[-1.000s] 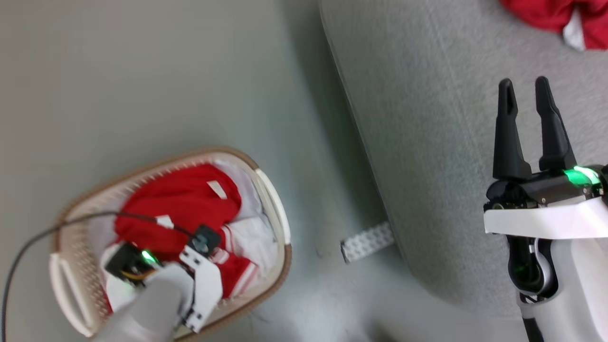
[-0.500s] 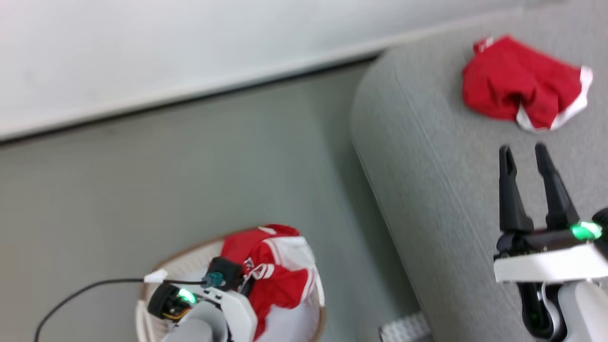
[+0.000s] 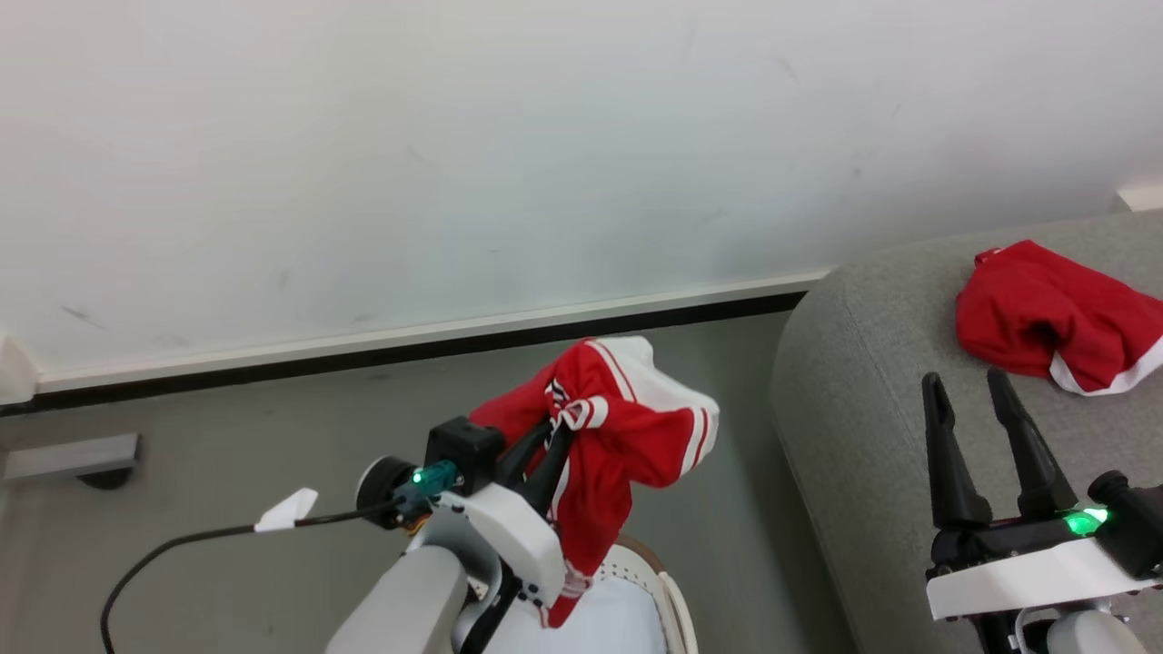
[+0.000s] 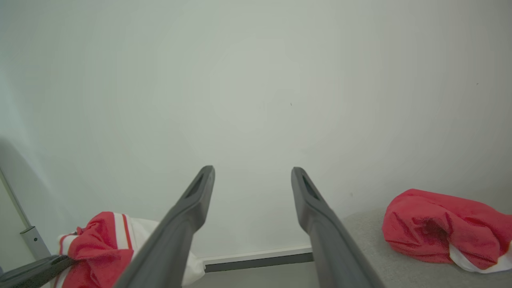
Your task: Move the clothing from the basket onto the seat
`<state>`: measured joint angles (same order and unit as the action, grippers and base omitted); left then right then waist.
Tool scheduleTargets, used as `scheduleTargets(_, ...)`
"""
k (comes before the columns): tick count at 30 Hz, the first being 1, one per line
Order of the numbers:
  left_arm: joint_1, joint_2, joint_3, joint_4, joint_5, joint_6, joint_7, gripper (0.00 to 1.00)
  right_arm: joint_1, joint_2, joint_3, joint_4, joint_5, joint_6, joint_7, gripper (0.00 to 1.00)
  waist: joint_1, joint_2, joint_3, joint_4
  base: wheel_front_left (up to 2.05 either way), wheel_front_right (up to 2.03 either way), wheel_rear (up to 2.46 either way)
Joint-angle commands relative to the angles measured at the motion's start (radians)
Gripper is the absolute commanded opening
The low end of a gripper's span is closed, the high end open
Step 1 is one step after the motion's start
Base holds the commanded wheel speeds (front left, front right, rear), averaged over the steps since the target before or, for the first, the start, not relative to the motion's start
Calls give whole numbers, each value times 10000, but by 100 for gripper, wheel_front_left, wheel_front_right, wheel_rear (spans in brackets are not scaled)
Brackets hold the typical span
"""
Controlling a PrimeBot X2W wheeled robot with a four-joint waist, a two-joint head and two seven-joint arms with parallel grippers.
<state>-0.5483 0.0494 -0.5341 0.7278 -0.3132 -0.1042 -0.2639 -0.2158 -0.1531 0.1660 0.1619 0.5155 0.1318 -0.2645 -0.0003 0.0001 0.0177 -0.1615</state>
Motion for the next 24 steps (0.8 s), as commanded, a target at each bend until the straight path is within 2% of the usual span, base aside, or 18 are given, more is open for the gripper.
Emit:
scheduleTargets(1,-105,25,-1,-247,-81,62,-5,0,214,-11,92,66,-67,-22,3,100,3,-1,-332,333,0,0,0)
scheduleTargets(15,-637,227,639,-3286,-1155,296,1016,0,420,50,1000,228,6,-22,4,100,3,-1,-615,564,0,0,0)
scheduleTargets(24,-285,239,567,-4063,-1482,338,1387,0,336,-45,1625,428,112,-22,4,100,3,-1,-648,763,0,0,0)
